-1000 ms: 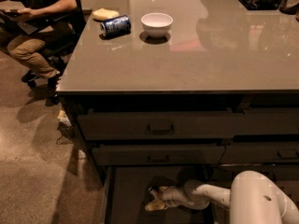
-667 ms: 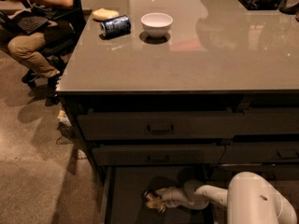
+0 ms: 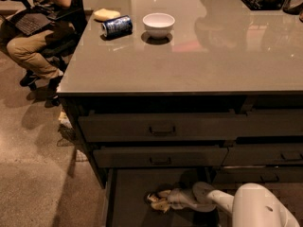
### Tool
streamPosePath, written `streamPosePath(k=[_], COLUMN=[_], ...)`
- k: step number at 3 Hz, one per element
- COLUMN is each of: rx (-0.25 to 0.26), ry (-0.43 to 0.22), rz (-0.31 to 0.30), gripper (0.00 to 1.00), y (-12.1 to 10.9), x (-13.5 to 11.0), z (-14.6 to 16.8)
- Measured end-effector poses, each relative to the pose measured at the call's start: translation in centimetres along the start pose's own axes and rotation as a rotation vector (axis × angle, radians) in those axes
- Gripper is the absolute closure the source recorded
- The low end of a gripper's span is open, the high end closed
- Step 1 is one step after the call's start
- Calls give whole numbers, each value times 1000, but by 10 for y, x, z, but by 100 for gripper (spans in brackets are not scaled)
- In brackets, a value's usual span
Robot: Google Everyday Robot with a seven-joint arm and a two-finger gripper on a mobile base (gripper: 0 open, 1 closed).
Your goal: Pick orange can from bottom drawer and place on counter
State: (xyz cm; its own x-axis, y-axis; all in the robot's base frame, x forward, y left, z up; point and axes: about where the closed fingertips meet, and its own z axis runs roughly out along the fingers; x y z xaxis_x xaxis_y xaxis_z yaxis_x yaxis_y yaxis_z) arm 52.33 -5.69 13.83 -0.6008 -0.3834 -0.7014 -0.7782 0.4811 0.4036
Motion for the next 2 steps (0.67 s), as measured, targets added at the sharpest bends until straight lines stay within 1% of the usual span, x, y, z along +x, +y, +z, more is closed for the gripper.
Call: streamPosePath(k=[1, 2], rx=[-59, -153], ry=[-79, -123], rz=[-31, -101], gripper=[100, 100], y=[-14, -5], x=[-19, -47], z=[-32, -76])
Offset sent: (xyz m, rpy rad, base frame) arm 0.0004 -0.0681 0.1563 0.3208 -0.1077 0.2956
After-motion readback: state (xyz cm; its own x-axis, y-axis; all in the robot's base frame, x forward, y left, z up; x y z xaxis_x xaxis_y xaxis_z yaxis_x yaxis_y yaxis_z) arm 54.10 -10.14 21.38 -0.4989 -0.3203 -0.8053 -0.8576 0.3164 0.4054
